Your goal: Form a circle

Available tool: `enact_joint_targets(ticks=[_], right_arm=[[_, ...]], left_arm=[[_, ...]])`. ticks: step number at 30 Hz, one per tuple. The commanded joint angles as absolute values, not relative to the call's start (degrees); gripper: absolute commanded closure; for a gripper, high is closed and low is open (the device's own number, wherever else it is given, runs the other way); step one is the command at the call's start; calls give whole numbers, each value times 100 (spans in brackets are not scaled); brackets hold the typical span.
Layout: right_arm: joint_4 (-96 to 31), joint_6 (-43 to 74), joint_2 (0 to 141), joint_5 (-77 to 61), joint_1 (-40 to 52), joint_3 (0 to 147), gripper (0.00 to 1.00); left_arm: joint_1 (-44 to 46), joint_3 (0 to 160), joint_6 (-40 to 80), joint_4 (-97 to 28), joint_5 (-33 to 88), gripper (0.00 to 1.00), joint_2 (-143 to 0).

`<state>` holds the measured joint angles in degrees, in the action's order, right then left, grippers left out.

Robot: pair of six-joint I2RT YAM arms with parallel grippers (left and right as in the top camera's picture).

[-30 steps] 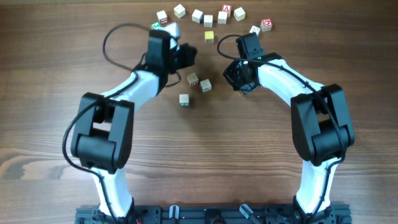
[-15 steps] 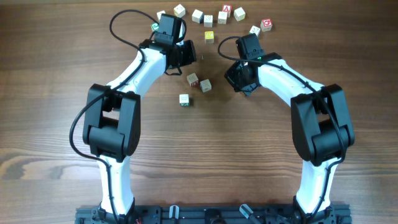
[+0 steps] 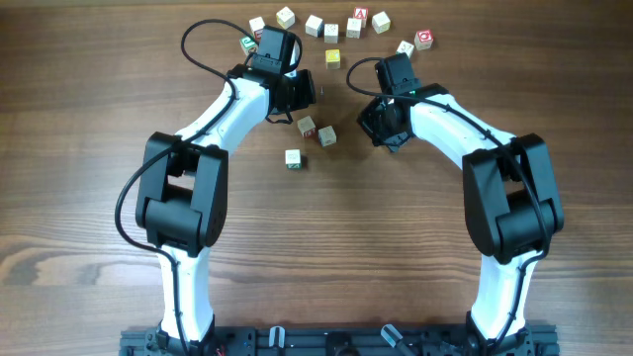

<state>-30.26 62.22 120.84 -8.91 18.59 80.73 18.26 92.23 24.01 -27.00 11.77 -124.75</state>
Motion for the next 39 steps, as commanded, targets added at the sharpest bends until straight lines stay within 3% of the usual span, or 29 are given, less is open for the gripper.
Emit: enact_joint_targets(ticks=[1, 39], right_arm=[[-3052, 6147, 12053, -722, 1872, 8031, 94], [-3055, 6145, 12053, -718, 1872, 8031, 93]], left_arm=[[1815, 9284, 2268, -2880, 1076, 96, -12571], [1894, 9284, 2237, -3522, 991, 96, -12571]])
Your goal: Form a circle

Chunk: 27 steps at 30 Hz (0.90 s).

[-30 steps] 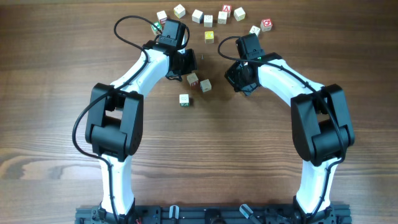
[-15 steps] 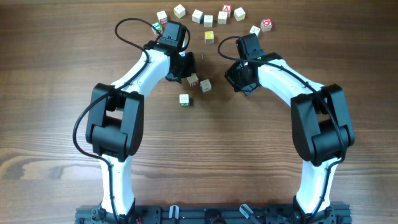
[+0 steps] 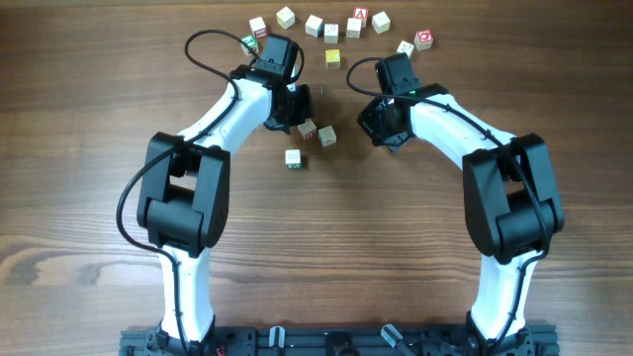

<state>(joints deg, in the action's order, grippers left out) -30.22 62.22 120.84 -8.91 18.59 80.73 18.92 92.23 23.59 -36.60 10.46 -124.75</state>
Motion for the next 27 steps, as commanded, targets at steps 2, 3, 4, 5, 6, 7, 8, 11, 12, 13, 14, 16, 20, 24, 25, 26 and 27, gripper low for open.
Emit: enact_joint_targets(ticks=[2, 3, 4, 5, 6, 7, 8, 11, 12, 13, 14, 16, 20, 24, 25, 26, 27], right_arm=[[-3055, 6145, 12053, -720, 1872, 8031, 93], [-3055, 6145, 12053, -720, 1872, 8031, 93], [-3055, 6145, 12053, -718, 1872, 8031, 93], [-3055, 6145, 12053, -718, 1872, 8029, 93], [-3055, 6147, 12053, -707, 1872, 8031, 93], [-3055, 6145, 12053, -698, 1872, 8031, 93], [-3052, 6149, 12053, -698, 1872, 8031, 93], [-3050, 6149, 12053, -698, 1872, 8031, 93], [-3050, 6147, 12053, -698, 1872, 8031, 93], [-3050, 6147, 12053, -698, 1872, 8031, 93], [-3050, 6149, 12053, -698, 1872, 8031, 93], [-3050, 6147, 12053, -698, 1872, 8031, 93], [-3055, 6145, 12053, -698, 1872, 8031, 93], [-3055, 6143, 12053, -698, 1872, 8031, 93], [-3055, 6145, 12053, -698, 1872, 8029, 93], [-3055, 6145, 12053, -698, 1872, 8031, 93], [-3055, 6147, 12053, -698, 1872, 8031, 93]], left_arm=[[1835, 9286, 2095, -3155, 991, 96, -12569], [1804, 9286, 2099, -3026, 993, 96, -12569], [1737, 9286, 2097, -2746, 993, 96, -12569], [1688, 9286, 2102, -2569, 998, 96, -12569], [1658, 9286, 2102, -2464, 1007, 96, -12569], [1640, 9286, 2099, -2429, 1092, 96, -12569], [1636, 9286, 2097, -2447, 1181, 96, -12569], [1660, 9286, 2099, -2644, 1238, 96, -12569], [1680, 9286, 2097, -2711, 1260, 96, -12569], [1699, 9286, 2099, -2764, 1264, 96, -12569], [1730, 9286, 2097, -2818, 1269, 96, -12569], [1787, 9286, 2095, -2902, 1374, 96, -12569], [1898, 9286, 2075, -2961, 1409, 96, -12569], [1918, 9286, 2075, -3142, 1409, 96, -12569], [1918, 9286, 2073, -3203, 1409, 96, -12569], [1918, 9286, 2073, -3245, 1409, 96, -12569], [1918, 9286, 2075, -3264, 1409, 96, -12569]])
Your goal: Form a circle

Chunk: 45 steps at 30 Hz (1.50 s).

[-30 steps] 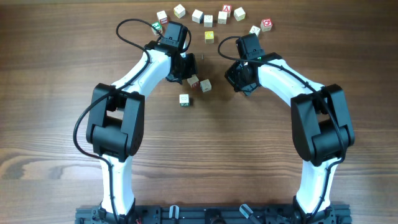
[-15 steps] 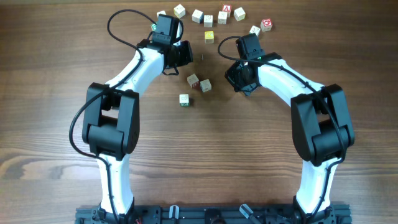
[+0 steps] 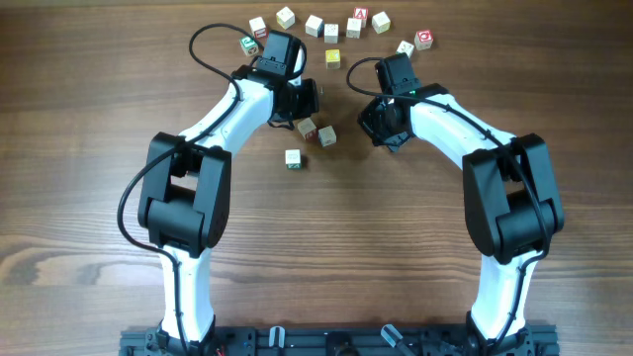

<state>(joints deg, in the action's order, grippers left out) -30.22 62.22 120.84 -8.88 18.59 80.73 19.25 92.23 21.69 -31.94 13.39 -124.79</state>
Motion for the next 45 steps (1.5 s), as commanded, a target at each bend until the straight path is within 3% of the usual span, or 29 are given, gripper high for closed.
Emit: enact_joint_targets(ticks=[1, 45], right_arm=[[-3055, 6145, 12053, -698, 1872, 8029, 93], [-3057, 6147, 12053, -679, 1872, 8029, 92]], left_arm=[[1918, 9286, 2075, -3269, 1409, 96, -12569], [1887, 9286, 1986, -3671, 1258, 96, -12569]])
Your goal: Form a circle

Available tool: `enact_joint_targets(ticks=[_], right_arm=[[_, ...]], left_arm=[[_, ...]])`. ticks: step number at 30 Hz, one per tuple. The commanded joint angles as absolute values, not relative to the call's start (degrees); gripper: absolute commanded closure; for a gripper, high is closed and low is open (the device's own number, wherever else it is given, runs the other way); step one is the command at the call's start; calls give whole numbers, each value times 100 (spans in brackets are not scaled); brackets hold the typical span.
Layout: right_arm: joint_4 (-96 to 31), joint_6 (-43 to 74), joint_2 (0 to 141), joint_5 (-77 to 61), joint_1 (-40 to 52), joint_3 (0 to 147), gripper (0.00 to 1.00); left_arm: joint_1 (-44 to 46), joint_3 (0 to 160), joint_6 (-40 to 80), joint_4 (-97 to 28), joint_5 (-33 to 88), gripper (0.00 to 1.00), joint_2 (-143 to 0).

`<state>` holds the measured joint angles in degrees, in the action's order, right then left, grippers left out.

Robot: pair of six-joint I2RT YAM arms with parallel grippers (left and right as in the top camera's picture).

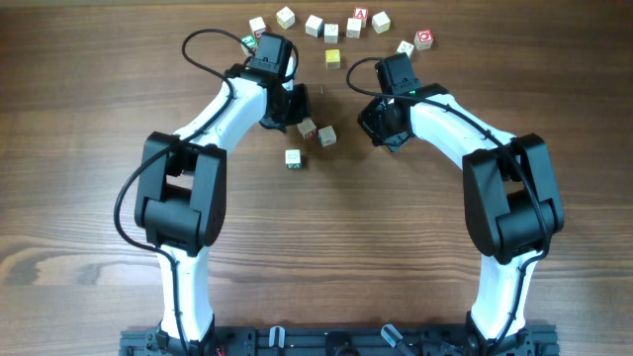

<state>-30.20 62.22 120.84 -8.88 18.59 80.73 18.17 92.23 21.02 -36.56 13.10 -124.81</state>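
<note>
Small wooden cubes are scattered here. Several lie in a loose row along the far edge, from a white cube [257, 25] to a red-marked cube [423, 40], with a yellow cube [333, 58] just below the row. Three more sit mid-table: a brown-topped cube [308, 127], a tan cube [326, 135] touching it, and a green-marked cube [293, 158]. My left gripper [288, 107] hangs just up-left of the brown-topped cube; its jaws are too dark to read. My right gripper [384, 127] points down right of the tan cube, and its jaws are just as unreadable.
The wooden table [89, 198] carries nothing else near the arms. Both arm bases stand at the near edge. A black cable [198, 44] loops out from the left wrist toward the far left.
My left gripper has shifted left and slightly nearer, from above-right of the brown-topped cube to its up-left. The cubes and the right arm are where they were.
My left gripper first hung below the far row, then sat lower by the brown-topped cube, then was further right, and is now back to the lower-left spot. No cube changed place, and the right arm stayed still throughout.
</note>
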Motion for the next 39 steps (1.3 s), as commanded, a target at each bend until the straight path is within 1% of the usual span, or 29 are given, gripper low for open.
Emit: enact_joint_targets(ticks=[1, 13, 16, 19, 21, 23, 24, 32, 39], right_arm=[[-3055, 6147, 12053, -679, 1872, 8031, 92], [-3055, 6147, 12053, -679, 1872, 8029, 92], [-3059, 6145, 12053, -681, 1872, 8029, 95], [-3061, 6136, 12053, -714, 1872, 8031, 95], [-2971, 5791, 12053, -998, 1872, 8031, 95], [-2582, 4764, 12053, -1820, 1879, 8031, 95], [-2502, 4630, 12053, -1977, 1879, 8029, 95], [-2314, 4663, 12053, -2558, 1907, 8029, 95], [-2316, 4672, 12053, -2576, 2108, 8029, 96]], left_arm=[[1892, 9286, 1986, -3673, 1258, 96, -12569], [1883, 9286, 1988, -3671, 1256, 96, -12569], [1879, 9286, 1988, -3577, 1251, 96, -12569], [1817, 9286, 1990, -3312, 1253, 96, -12569], [1732, 9286, 1990, -3227, 1253, 96, -12569], [1605, 9286, 1990, -3210, 1253, 96, -12569], [1555, 9286, 1990, -3210, 1256, 96, -12569], [1365, 9286, 1990, -3210, 1256, 96, -12569], [1365, 9286, 1990, -3210, 1256, 96, -12569]])
